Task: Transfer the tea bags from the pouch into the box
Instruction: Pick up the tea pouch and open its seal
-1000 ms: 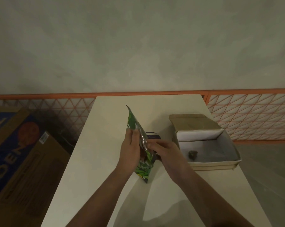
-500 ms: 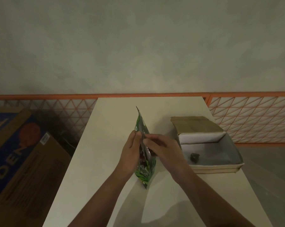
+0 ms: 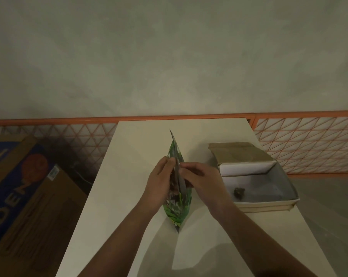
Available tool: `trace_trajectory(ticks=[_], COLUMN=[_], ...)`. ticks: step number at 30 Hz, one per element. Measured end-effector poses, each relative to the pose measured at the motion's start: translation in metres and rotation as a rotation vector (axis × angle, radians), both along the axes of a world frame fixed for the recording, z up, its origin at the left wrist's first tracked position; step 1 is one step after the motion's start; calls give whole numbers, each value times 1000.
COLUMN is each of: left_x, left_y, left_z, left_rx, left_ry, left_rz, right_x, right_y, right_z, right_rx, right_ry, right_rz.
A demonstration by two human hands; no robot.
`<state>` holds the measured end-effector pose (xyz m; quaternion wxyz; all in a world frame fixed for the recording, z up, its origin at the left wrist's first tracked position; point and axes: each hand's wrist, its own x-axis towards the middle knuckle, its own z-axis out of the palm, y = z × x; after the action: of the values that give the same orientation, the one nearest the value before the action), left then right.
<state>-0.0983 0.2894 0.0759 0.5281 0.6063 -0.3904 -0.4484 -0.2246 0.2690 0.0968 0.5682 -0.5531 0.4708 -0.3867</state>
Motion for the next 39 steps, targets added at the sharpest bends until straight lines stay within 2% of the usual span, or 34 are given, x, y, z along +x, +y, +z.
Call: trace_trajectory(ticks=[6, 10, 13, 19, 23, 27, 31, 35, 39], left_x=[-1, 1, 4, 5, 3, 3, 1, 1, 10], left_y=[-3, -12, -16, -8, -8, -9, -16, -30, -34], left_z=[1, 6, 5, 0, 2, 2, 5, 12, 9], left_rx=[1, -24, -55, -29, -42, -42, -45, -55, -84], left_ry=[-56, -169, -252, -111, -116, -102, -134, -273, -344], left_rz=[0, 22, -19, -98, -99, -103, -54, -17, -23], right_x=[-2, -1, -4, -11, -6, -1, -1, 2, -2], right_y=[0, 0, -4, -2, -2, -8, -7, -6, -7], right_z=[0, -1, -3, -11, -6, -1, 2, 0, -4], right_rx=[59, 54, 137, 309, 221, -6, -16, -19, 67], right_ry=[-64, -44, -114, -321, -185, 43, 39, 69, -13], right_rz=[12, 61, 41, 128, 72, 24, 12, 19, -23])
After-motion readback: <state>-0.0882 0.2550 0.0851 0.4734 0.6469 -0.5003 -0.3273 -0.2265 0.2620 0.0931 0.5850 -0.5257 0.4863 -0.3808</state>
